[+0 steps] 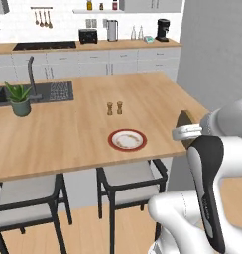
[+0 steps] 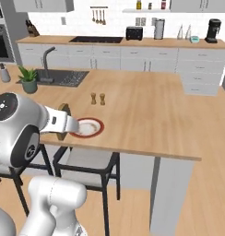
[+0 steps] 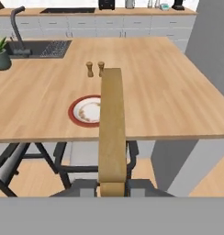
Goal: Start the toaster. Once the lever pops up, take the bread to the plate on the dining counter.
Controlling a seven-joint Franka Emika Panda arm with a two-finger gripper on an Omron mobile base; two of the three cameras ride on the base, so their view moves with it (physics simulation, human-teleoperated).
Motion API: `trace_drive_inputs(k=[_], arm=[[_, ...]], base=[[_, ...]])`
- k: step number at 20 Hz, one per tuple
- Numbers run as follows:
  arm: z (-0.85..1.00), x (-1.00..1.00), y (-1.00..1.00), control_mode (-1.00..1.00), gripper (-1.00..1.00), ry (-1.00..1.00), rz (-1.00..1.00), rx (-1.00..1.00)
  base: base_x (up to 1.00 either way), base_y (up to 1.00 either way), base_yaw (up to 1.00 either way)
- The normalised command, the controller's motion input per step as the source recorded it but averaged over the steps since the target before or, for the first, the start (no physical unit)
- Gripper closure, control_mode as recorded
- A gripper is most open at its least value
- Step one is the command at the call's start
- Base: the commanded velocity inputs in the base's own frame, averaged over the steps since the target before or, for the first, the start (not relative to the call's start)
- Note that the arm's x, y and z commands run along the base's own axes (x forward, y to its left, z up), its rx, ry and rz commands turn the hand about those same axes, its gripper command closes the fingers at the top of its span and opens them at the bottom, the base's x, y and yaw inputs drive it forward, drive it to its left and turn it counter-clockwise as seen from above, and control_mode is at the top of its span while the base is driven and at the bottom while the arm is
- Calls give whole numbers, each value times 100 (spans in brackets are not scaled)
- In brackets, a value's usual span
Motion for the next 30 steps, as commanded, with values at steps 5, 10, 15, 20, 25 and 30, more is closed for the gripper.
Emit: trace_drive_inputs(k=[5, 10, 15, 20, 25, 30], arm=[[0, 0, 0, 100, 100, 0, 0, 0], [0, 0, 0, 100, 100, 0, 0, 0], [0, 0, 0, 100, 100, 0, 0, 0], [-5, 7, 3, -100, 100, 0, 0, 0], [-34, 31, 17, -100, 100, 0, 10, 0], [-50, 47, 21, -100, 100, 1, 24, 0]], base=[[45, 16, 6], [43, 30, 0], [50, 24, 0], [31, 16, 0], [0, 0, 0], [0, 0, 0]])
